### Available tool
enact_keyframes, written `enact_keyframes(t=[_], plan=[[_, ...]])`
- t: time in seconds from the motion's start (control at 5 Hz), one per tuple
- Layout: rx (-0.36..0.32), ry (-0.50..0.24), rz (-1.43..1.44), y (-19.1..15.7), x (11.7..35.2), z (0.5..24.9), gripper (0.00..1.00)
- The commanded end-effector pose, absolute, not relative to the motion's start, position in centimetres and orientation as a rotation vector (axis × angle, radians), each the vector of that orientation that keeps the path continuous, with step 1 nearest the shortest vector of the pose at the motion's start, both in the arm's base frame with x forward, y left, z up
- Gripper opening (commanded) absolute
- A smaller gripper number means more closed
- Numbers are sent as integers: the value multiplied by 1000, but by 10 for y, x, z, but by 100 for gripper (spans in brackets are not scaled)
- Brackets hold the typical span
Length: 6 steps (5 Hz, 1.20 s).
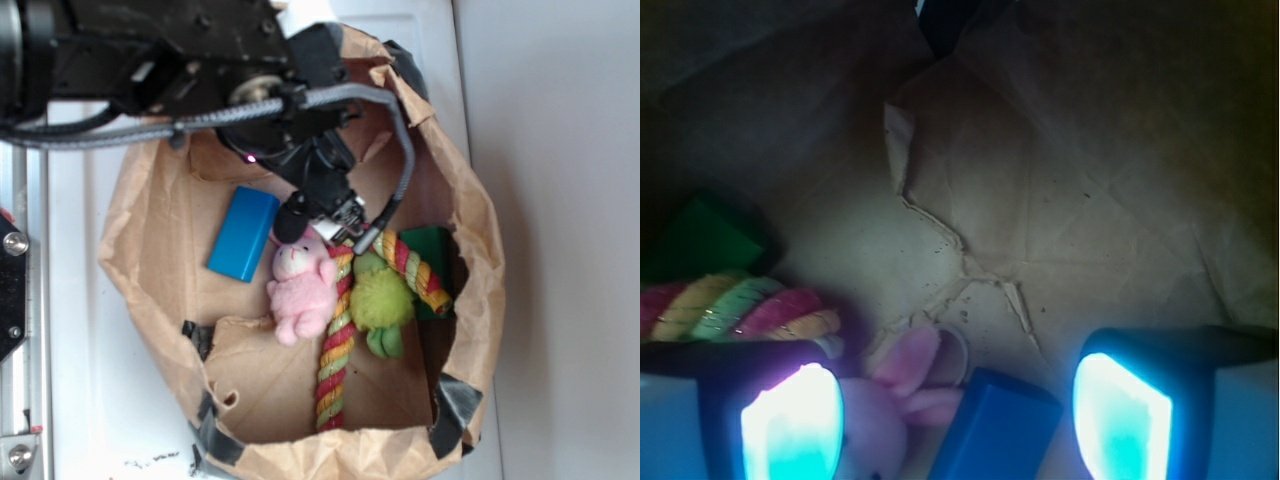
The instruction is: Grab the blue block.
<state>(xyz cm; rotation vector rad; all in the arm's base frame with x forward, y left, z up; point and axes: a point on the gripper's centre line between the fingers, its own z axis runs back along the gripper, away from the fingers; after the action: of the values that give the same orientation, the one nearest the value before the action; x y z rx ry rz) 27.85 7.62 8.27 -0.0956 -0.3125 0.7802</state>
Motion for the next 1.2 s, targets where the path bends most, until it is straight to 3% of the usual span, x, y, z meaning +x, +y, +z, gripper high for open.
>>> enact_keyframes(t=[0.0,0.2,0.6,1.0], plan=[[-80,-413,789,80,264,92,100],[-95,-420,770,75,252,94,100],[-129,-365,853,71,242,92,100],[-129,-360,863,59,235,74,100]])
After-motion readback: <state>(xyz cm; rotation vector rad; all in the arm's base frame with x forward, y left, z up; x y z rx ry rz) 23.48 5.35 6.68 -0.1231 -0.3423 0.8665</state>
